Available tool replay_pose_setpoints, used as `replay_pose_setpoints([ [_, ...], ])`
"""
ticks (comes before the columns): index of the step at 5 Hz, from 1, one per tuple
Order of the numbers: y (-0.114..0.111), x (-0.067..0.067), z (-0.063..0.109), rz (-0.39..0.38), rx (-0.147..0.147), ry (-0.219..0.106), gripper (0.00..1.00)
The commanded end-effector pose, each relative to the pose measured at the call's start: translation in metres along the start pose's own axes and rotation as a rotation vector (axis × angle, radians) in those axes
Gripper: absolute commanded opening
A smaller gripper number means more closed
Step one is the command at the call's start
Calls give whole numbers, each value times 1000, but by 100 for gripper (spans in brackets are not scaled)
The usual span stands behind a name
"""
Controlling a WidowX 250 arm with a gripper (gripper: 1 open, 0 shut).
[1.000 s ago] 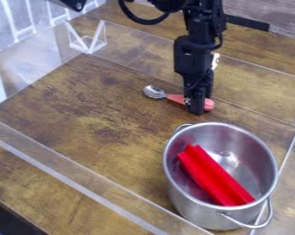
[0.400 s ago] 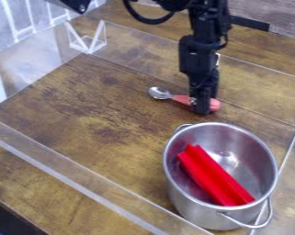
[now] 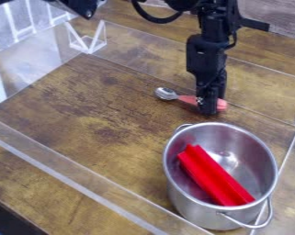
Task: Move the pink spoon to the right side of the table
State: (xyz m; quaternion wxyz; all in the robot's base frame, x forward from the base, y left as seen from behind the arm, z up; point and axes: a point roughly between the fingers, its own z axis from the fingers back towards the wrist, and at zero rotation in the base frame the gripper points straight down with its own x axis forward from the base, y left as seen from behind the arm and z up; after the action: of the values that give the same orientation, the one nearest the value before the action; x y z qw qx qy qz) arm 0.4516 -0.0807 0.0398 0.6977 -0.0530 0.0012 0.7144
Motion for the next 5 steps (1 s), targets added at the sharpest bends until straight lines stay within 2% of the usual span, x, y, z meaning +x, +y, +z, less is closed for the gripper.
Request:
replay_pose_setpoints([
  [1, -8, -8, 23, -20, -77, 5, 0],
  [2, -8, 5, 41, 14, -62, 17, 100],
  [3, -11, 18, 59, 47, -48, 29, 100],
  [4, -13, 47, 85, 147, -35, 57, 100],
  [5, -11, 65, 110, 191, -26, 76, 100],
])
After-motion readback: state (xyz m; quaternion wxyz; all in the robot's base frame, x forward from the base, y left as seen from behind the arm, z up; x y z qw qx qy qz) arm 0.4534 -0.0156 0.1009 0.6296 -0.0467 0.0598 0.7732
